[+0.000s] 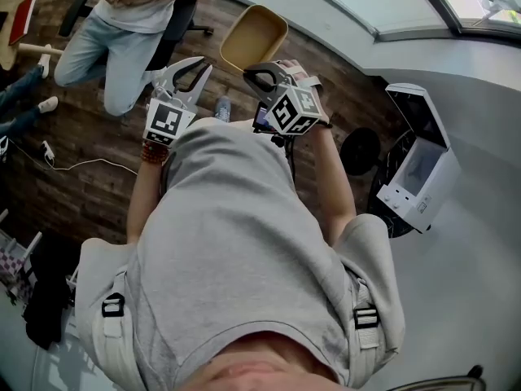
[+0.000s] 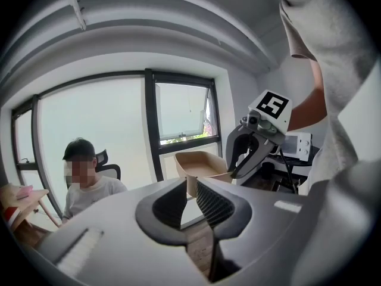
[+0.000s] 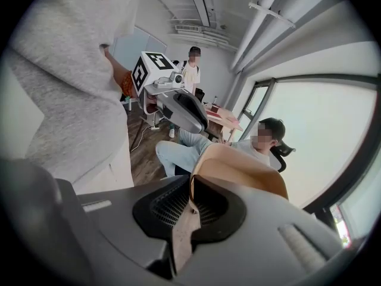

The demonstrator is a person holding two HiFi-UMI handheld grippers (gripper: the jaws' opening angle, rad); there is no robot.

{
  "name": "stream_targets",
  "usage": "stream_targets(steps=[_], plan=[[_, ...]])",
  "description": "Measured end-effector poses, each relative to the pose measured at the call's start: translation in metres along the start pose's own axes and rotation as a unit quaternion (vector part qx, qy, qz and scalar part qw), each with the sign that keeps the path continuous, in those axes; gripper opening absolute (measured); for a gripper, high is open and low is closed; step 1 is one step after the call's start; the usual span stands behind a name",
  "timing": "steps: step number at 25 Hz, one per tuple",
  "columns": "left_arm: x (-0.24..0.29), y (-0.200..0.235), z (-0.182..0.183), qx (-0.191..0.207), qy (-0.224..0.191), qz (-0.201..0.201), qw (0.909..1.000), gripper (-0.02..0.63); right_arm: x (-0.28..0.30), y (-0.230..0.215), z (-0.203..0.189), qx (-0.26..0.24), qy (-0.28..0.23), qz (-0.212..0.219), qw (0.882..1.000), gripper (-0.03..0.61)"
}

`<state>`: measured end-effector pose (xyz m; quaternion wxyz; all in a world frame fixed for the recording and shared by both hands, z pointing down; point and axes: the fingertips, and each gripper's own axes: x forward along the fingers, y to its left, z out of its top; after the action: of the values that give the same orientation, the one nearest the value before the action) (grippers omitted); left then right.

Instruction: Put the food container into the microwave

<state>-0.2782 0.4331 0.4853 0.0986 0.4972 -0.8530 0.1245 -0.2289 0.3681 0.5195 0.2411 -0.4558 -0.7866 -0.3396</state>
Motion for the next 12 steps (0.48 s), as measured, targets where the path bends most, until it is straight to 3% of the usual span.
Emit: stream_targets(steps=[12], plan=[[0.077, -0.057, 0.053, 0.032, -0.034, -0.105, 0.9934, 0.046, -0.064, -0.014, -0.054, 0.088, 0.046, -0.075, 0.992, 0.038]])
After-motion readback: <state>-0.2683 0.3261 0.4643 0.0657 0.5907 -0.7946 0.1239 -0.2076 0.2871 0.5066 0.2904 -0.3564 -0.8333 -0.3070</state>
